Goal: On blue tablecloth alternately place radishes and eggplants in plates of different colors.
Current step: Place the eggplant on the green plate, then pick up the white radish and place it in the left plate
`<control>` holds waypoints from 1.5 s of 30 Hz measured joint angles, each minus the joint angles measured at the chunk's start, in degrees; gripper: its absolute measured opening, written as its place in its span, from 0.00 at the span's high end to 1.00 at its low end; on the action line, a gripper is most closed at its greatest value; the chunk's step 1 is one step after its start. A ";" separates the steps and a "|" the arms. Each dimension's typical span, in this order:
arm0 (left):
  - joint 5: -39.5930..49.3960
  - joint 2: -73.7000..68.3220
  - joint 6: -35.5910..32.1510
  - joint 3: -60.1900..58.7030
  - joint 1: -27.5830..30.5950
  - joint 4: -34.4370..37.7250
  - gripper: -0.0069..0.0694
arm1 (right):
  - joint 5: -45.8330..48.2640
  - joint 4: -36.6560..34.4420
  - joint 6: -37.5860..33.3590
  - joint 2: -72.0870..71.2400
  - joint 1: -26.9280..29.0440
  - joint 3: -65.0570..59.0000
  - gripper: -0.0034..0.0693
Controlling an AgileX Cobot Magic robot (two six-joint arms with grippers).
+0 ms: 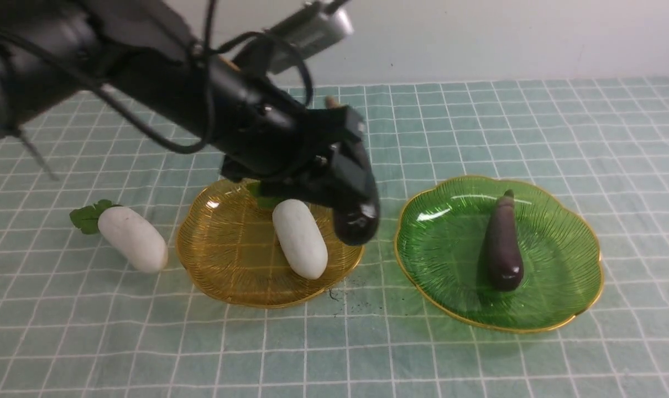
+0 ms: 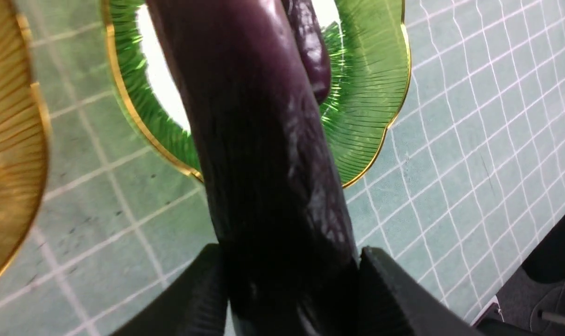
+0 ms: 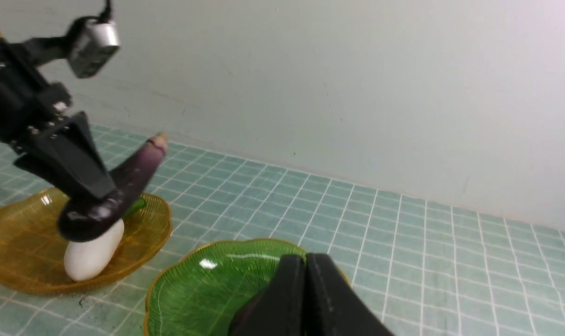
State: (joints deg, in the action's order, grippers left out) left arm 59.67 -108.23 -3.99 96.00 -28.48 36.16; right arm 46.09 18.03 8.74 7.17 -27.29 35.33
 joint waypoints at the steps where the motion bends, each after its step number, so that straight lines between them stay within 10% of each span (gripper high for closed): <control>1: 0.18 -3.25 0.00 2.59 -1.30 0.00 0.49 | 0.50 -0.16 0.00 0.00 0.00 -0.22 0.97; 13: 1.02 -21.31 -0.18 22.62 -7.62 -0.12 0.48 | 4.43 -1.87 2.97 0.00 0.00 -7.29 0.97; 28: 4.30 -26.08 -0.18 27.26 -7.17 -2.65 0.21 | 2.86 -1.87 4.57 0.07 0.00 -7.90 0.97; 45: 11.08 -16.96 6.83 40.63 10.05 -2.25 0.90 | 3.08 -1.40 4.51 0.07 0.00 -7.90 0.97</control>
State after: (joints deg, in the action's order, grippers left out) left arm 70.75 -125.19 2.84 136.62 -18.43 33.91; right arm 49.16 16.63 13.25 7.24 -27.29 27.43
